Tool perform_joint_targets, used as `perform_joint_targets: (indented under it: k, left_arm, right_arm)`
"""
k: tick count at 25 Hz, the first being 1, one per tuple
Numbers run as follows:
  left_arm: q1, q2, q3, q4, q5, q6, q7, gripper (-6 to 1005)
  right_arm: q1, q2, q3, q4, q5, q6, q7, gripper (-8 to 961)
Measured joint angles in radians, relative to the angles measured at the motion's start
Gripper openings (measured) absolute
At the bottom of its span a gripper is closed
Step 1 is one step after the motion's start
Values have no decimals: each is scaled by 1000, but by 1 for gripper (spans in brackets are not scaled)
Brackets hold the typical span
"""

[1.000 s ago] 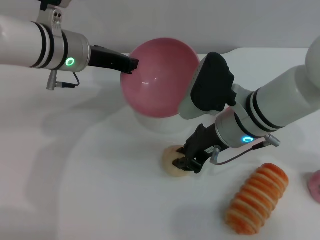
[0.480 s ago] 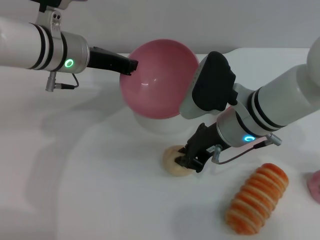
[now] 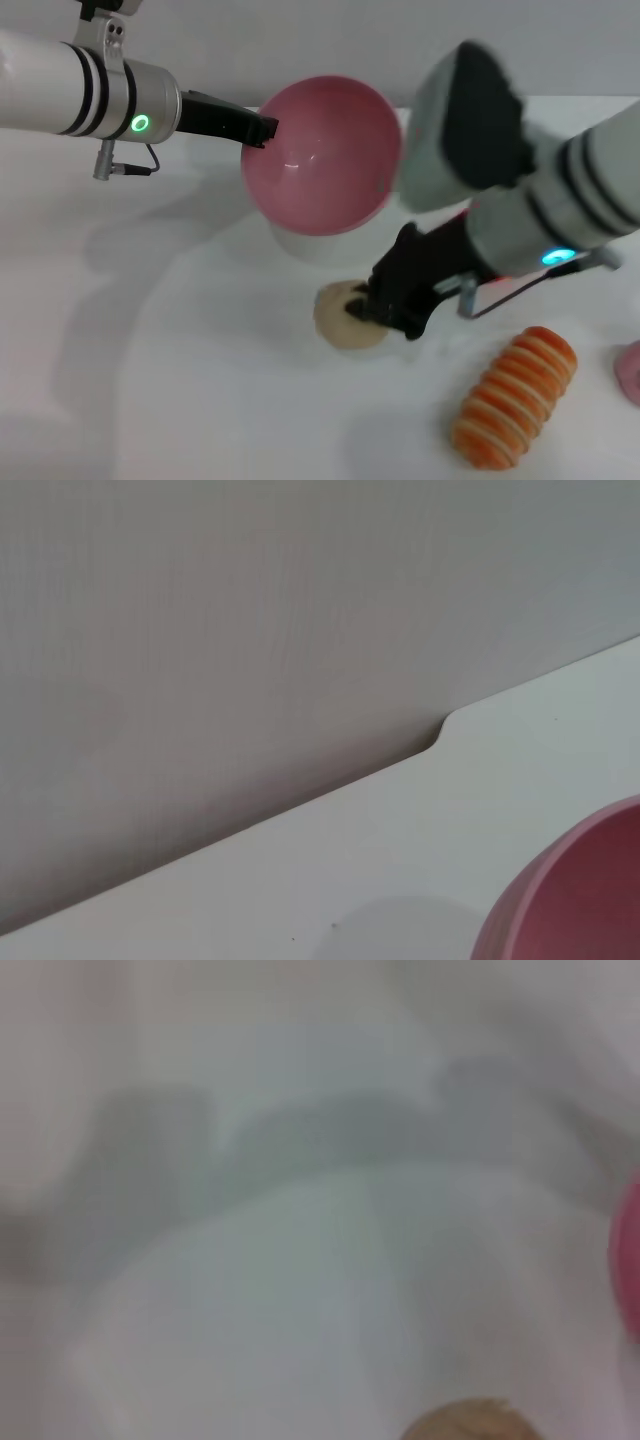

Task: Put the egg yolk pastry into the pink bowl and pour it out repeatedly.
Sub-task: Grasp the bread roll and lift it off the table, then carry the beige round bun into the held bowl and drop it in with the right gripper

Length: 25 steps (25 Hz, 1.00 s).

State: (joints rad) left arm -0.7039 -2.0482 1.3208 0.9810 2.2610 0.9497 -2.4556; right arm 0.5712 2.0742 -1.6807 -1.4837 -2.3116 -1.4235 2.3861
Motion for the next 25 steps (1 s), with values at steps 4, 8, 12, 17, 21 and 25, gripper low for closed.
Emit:
perform_joint_targets:
  k: [4, 8, 12, 17, 21, 25]
  left_arm:
    - [-1, 0, 0, -2, 0, 0, -1, 42]
    - [2, 0, 2, -13, 0, 1, -4, 42]
    - [2, -3, 10, -15, 0, 30, -7, 42]
    - [-1, -5, 12, -14, 0, 63, -8, 43]
    - [-1, -5, 12, -12, 0, 66, -9, 43]
    - [-13, -7, 13, -13, 0, 70, -10, 43]
  right_arm:
    - [-48, 3, 100, -253, 33, -133, 14, 81]
    - [-69, 5, 209, -392, 56, -143, 12, 67]
    - [-61, 1, 257, -368, 48, -85, -13, 64]
    - [-61, 1, 242, -261, 30, 19, -79, 55]
    - [-55, 0, 224, -194, 23, 86, -96, 52]
    - [-67, 2, 221, -178, 22, 128, -121, 136]
